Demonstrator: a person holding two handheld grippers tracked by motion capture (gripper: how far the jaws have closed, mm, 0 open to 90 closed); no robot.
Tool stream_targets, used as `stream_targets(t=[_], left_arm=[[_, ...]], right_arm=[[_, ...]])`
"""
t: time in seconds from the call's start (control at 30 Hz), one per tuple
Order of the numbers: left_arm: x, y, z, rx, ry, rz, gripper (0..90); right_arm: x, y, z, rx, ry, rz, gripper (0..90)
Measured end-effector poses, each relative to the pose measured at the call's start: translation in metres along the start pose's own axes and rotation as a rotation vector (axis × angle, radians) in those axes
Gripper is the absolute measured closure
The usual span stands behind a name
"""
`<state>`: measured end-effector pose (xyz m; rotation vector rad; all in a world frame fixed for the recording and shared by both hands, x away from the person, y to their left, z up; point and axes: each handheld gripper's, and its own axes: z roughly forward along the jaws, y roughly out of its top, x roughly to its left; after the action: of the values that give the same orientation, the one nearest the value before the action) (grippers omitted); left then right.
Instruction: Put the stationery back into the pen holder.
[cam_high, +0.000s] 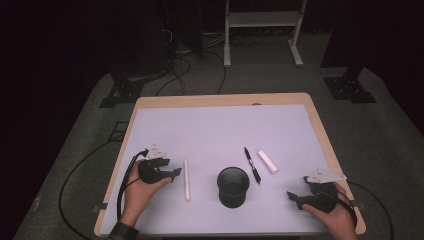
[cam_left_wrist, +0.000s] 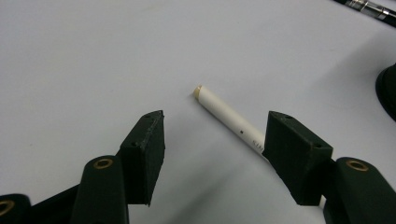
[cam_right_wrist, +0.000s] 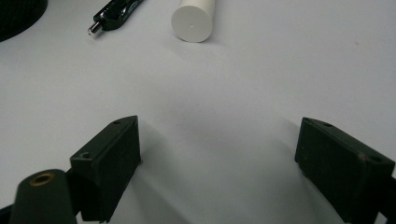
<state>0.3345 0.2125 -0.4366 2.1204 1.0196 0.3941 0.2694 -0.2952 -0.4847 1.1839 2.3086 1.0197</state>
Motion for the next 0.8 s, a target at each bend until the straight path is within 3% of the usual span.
stream_targets(t=[0.23, 0.8], left_arm=[[-0.003, 0.008, 0.013, 0.015, -0.013, -0.031, 43.5], [-0.011, 0.018, 0.039, 0.07, 0.001, -0.011, 47.1]], right_arm=[[0.0, 0.0, 0.0, 0.0, 0.001, 0.001, 13.1], [0.0, 0.0, 0.0, -0.001, 0.0, 0.0, 13.1]])
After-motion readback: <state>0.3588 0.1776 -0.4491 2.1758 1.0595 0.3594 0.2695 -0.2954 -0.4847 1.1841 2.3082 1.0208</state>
